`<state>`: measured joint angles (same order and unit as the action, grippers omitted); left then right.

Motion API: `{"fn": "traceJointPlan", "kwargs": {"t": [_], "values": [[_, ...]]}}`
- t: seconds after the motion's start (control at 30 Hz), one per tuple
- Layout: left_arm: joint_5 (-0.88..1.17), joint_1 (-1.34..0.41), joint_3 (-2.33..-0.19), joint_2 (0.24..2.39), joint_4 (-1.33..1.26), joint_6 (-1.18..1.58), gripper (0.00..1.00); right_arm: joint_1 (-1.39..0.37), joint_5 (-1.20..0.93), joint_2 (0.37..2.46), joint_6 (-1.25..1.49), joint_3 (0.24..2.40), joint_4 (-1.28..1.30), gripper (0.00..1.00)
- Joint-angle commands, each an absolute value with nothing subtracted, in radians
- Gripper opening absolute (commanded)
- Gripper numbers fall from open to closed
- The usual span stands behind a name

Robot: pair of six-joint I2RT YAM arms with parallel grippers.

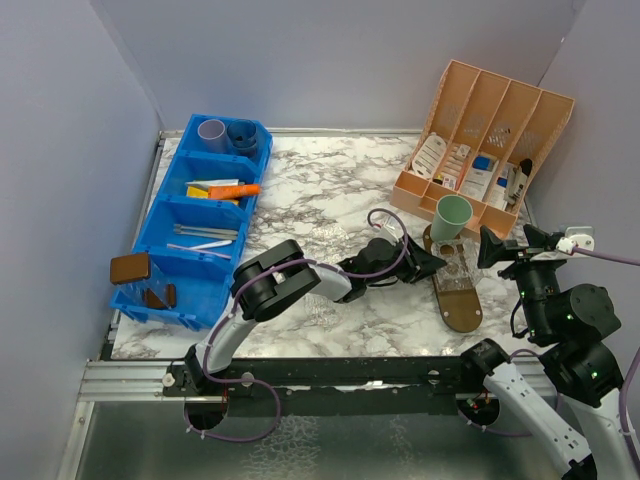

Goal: Prepare toiletry sets of a toothbrush and toothpaste on the tray
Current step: Adjust the toothpaste holder on the tray.

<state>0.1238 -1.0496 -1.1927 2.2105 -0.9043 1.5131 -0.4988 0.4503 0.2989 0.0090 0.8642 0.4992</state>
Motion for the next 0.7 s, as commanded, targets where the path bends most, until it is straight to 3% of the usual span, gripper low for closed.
{"fn": "traceJointPlan", "kwargs": {"t": [0.0, 0.37, 0.57, 0.67], "values": [[0.060, -1.054, -1.177, 2.174, -0.915, 1.503, 0.22, -0.509, 0.463, 0.287, -0.006, 0.855, 0.468, 0.81], [0.065, -1.051, -1.195, 2.195, -0.916, 1.503, 0.27, -0.510, 0.468, 0.286, -0.006, 0.853, 0.468, 0.81], [0.084, -1.051, -1.179, 2.174, -0.918, 1.485, 0.60, -0.511, 0.468, 0.284, -0.006, 0.852, 0.467, 0.81], [0.090, -1.048, -1.139, 2.131, -0.918, 1.452, 0.71, -0.511, 0.468, 0.286, -0.006, 0.852, 0.465, 0.81]]}}
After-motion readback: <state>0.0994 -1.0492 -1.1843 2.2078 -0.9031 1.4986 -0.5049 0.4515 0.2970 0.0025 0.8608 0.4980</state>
